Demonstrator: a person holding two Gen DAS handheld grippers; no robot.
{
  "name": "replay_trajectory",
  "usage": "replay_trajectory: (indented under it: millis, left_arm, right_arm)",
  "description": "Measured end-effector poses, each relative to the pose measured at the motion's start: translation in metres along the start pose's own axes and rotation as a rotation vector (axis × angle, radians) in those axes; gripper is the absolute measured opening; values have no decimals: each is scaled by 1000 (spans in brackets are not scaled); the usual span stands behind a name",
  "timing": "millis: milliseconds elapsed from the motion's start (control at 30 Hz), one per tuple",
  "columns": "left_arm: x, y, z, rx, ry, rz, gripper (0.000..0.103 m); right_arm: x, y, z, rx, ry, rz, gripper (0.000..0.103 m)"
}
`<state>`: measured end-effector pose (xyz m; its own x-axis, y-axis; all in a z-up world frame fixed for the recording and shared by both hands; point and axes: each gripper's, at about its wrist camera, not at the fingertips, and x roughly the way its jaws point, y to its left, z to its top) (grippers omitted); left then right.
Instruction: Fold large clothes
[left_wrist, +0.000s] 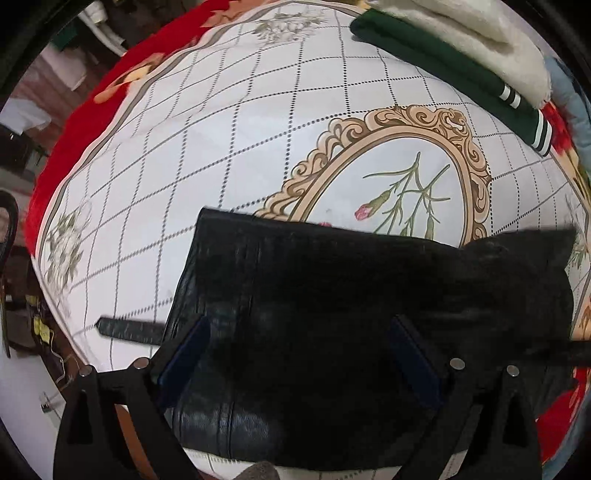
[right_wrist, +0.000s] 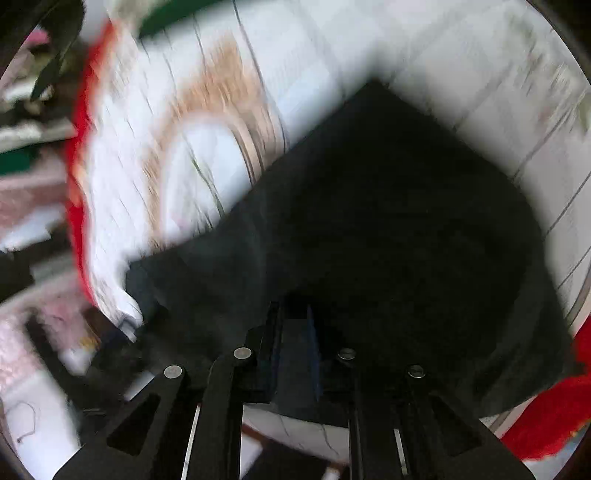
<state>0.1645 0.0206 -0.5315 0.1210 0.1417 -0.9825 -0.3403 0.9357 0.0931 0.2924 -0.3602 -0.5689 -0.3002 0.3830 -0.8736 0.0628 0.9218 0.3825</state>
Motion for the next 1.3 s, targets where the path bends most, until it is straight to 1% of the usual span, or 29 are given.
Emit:
replay_trajectory:
  millis: [33,67,100,200,267,333,367,400,433,467,500,533,567,633,667,700,767,800,833,867,900,967,1000,1067,1100,1133,1200,1233,1300]
  left_arm:
    - [-2,0,-4,-6,0,5,99]
    - [-4,-1,-7,-8,0,11,99]
    - [-4,-9,-7,-7,2,14,99]
    - [-9,-22,-16,3,2,29,99]
    - [-9,-34,-16,12,1,42,99]
    - [-12,-48,-19,12,-8,14,99]
    - [-11,-52,-16,16,-13,3,99]
    - [-9,-66,-17,38,-12,-10,99]
    - [-5,-75,-15,56,-7,-19,99]
    - [0,-84,-14,77,-3,-26,99]
    - [10,-96,-11,107,5,-16,99]
    - [17,-104,-10,124,10,-11,99]
    - [24,-110,-9,140,16,-4,99]
    - [40,-118,-9,156,31,15,101]
    - [44,-119,-9,156,28,21,103]
    - [47,-119,-9,154,26,19,103]
    - [47,-116,-9,147,27,8,103]
    - [48,-115,-9,146,26,1,103]
    - [48,-114,-10,144,26,-4,103]
    - [48,-113,-10,140,28,-8,103]
    - [49,-112,-9,135,33,-13,103]
    - [51,-111,-8,141,38,-15,103]
    - [51,-110,-7,147,34,-19,103]
    - [51,-109,-6,166,19,-18,103]
    - [51,-108,-5,174,10,-15,103]
    - [51,-108,-3,181,-7,-10,103]
    - [52,-109,3,188,-21,-4,103]
    - [54,-109,6,188,-17,-13,103]
    - [57,-110,11,176,-7,-34,103]
  right_arm:
    - [23,0,-1,-14,34,-55,12]
    - [36,-2,0,-21,30,-86,12]
    - [45,-5,3,5,29,-99,12]
    - [45,0,8,31,50,-143,12]
    - [40,4,8,31,42,-143,12]
    - [28,0,1,38,12,-77,14]
    - [12,-9,-9,60,-35,15,19]
    - [2,-16,-16,80,-68,73,37]
    - [-17,-33,-32,125,-122,141,49]
    - [-32,-50,-47,167,-174,175,71]
    - [-49,-70,-66,218,-241,191,78]
    - [-68,-98,-93,279,-318,182,78]
    - [-73,-111,-106,307,-340,165,78]
    - [-80,-157,-140,395,-380,122,78]
    - [-78,-172,-147,420,-386,120,78]
    - [-69,-194,-157,481,-373,132,78]
    - [-49,-222,-164,559,-374,231,78]
    - [-42,-220,-165,573,-387,271,78]
    - [-32,-227,-162,575,-412,352,78]
    - [-24,-228,-159,572,-421,390,79]
    - [-18,-230,-152,575,-453,432,80]
    - [-10,-222,-139,561,-552,527,80]
    - [-11,-221,-130,559,-579,562,80]
    - [-15,-220,-119,547,-615,676,78]
    - [-9,-206,-111,532,-624,705,77]
    - [-12,-198,-104,509,-638,716,73]
    - [-4,-181,-92,507,-650,716,33]
    - [-3,-175,-87,512,-662,746,32]
    - [-23,-166,-84,479,-692,741,28]
